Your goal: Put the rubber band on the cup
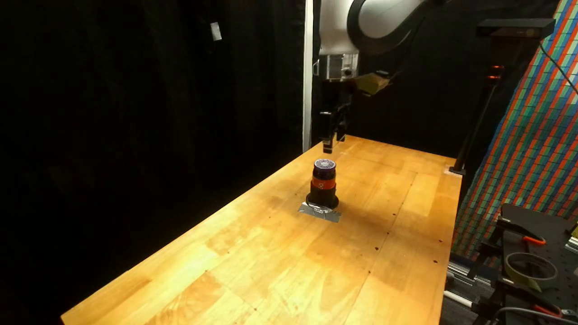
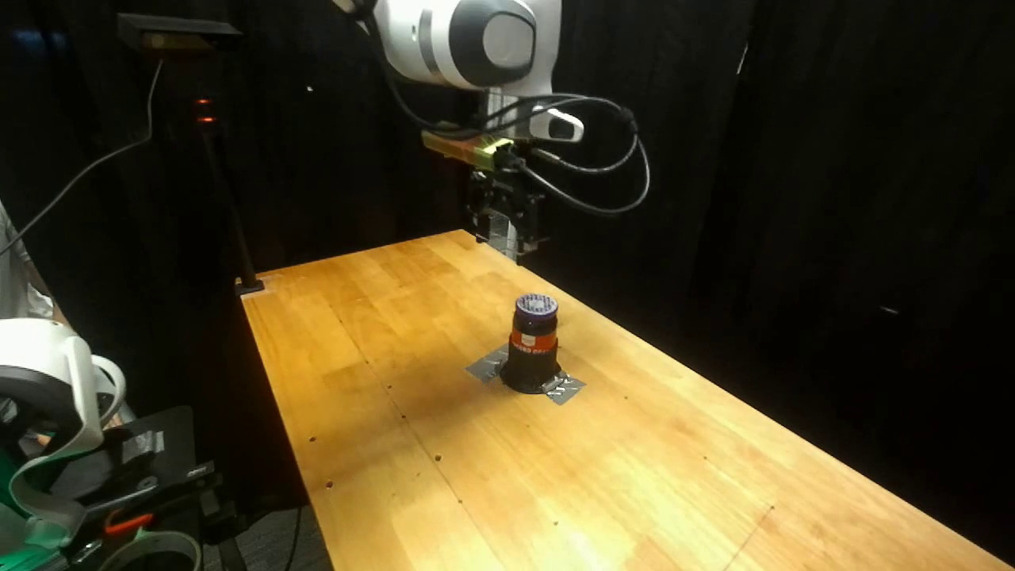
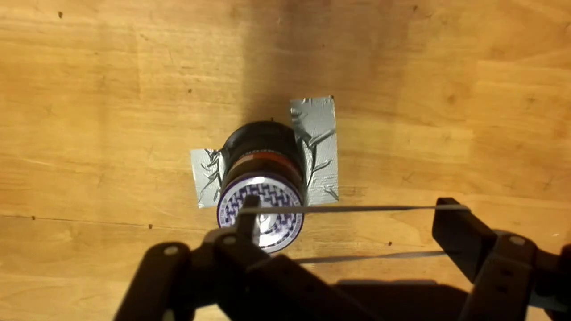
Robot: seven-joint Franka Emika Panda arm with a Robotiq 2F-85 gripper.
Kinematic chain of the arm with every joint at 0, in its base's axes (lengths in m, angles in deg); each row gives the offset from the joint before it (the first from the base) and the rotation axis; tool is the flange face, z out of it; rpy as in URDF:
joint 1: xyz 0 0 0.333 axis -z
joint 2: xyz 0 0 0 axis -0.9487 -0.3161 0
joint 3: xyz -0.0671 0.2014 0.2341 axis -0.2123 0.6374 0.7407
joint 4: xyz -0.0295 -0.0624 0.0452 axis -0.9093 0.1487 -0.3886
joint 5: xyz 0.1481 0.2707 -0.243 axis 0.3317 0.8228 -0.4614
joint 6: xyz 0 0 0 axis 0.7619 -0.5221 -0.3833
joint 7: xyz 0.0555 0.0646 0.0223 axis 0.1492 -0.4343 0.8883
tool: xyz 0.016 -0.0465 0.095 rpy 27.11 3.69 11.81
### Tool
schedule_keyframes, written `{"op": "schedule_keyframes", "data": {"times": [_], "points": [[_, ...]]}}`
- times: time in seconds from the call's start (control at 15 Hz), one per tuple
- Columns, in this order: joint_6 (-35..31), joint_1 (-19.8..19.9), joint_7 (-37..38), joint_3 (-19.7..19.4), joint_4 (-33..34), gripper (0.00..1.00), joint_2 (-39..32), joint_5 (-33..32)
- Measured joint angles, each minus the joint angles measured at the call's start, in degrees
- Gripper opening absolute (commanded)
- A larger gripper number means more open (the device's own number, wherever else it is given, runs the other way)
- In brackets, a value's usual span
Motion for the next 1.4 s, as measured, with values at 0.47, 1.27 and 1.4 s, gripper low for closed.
{"op": "schedule_keyframes", "data": {"times": [0.47, 1.27, 1.4], "points": [[-4.65, 0.84, -0.17, -2.38, 11.46, 1.0, -14.52, 0.0], [0.74, 2.37, -1.17, -2.64, 15.53, 1.0, -18.92, 1.41], [3.85, 2.76, -1.67, -2.32, 16.23, 1.0, -18.89, 2.7]]}}
